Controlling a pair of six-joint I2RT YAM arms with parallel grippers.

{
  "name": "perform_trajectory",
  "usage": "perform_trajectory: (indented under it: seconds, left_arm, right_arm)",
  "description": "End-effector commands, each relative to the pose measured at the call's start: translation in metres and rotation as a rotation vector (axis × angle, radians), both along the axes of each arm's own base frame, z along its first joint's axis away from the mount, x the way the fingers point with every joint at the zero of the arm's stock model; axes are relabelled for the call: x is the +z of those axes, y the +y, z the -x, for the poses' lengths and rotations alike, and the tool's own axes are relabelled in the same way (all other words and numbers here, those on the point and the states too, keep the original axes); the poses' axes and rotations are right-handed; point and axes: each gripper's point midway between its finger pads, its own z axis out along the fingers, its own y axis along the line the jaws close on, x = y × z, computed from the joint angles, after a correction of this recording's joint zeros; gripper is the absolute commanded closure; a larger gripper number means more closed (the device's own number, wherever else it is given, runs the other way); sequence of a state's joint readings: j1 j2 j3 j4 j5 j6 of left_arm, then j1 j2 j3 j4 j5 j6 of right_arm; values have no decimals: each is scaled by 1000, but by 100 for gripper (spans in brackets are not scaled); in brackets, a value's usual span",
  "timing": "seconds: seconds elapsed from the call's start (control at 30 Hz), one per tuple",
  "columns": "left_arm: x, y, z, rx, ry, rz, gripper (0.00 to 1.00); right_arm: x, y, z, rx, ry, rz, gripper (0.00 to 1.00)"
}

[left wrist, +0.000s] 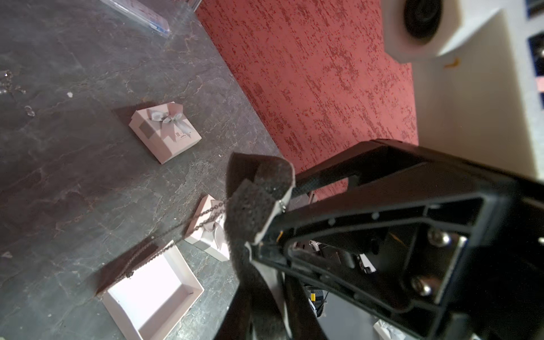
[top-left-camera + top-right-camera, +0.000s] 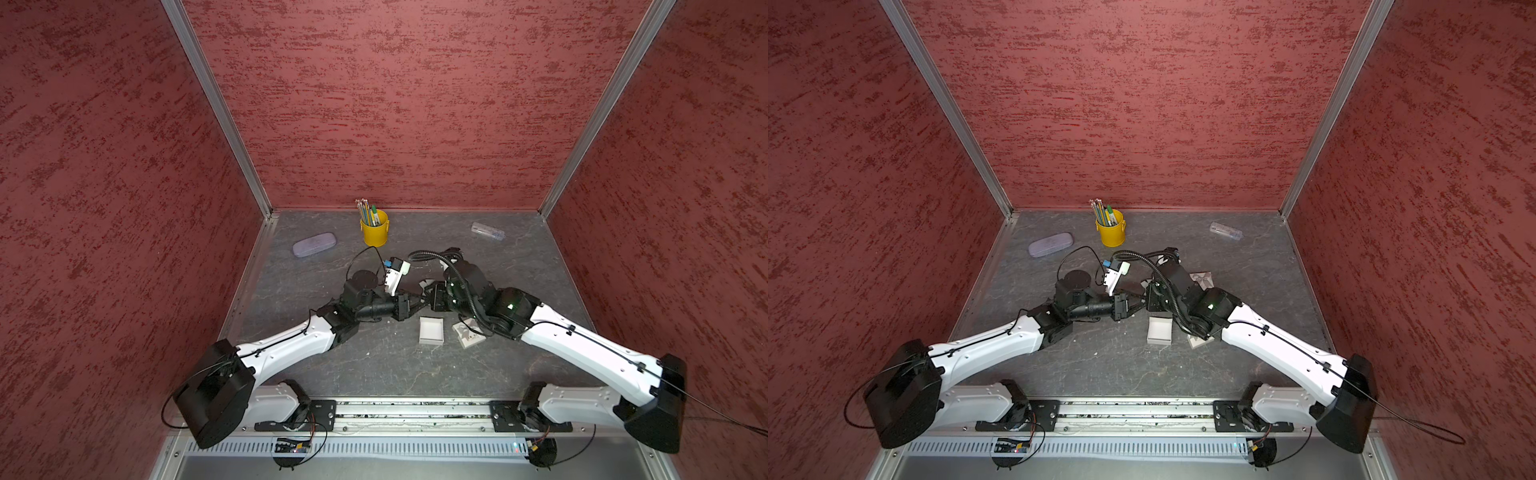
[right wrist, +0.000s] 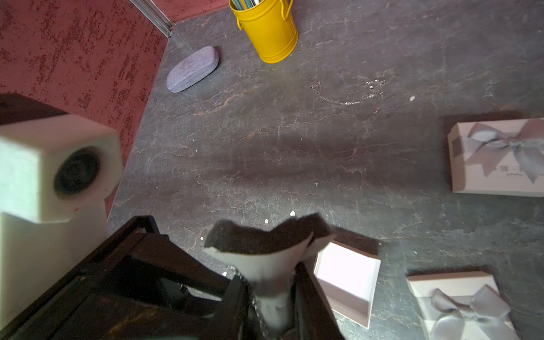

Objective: Take the necklace out of the lift-off lid jewelry box
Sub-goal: Take out the inner lining from the jewelry box.

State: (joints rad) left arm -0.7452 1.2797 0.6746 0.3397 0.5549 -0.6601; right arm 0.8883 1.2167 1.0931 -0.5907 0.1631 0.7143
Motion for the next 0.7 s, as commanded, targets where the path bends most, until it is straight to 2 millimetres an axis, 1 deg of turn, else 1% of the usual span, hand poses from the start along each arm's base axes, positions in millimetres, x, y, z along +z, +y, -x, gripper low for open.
perform_trajectory:
  seconds: [0.0,0.1,0.2,0.33,0.47,0.57,0.67]
  left_arm:
    - [17,-6,0,-43,-48,39,90]
    - [16,-6,1,-52,-49,26,95]
    - [14,-6,1,-52,-59,16,98]
    - [14,-4,0,-42,-80,-2,99]
    - [14,0,-2,-26,-113,-48,99]
    - [16,4,-2,-16,-152,-91,99]
    - [22,11,-3,2,-212,-150,99]
  right_arm:
    - [14,0,-1,-8,-29,-35,72]
    - [17,-1,-1,-10,-37,-44,69]
    - [21,-1,0,-7,-49,-69,60]
    - [28,0,3,4,-66,-116,51]
    - [37,-3,5,3,-94,-149,43]
    - [48,-7,7,5,-135,-172,41]
    - [62,-18,8,-13,-192,-194,41]
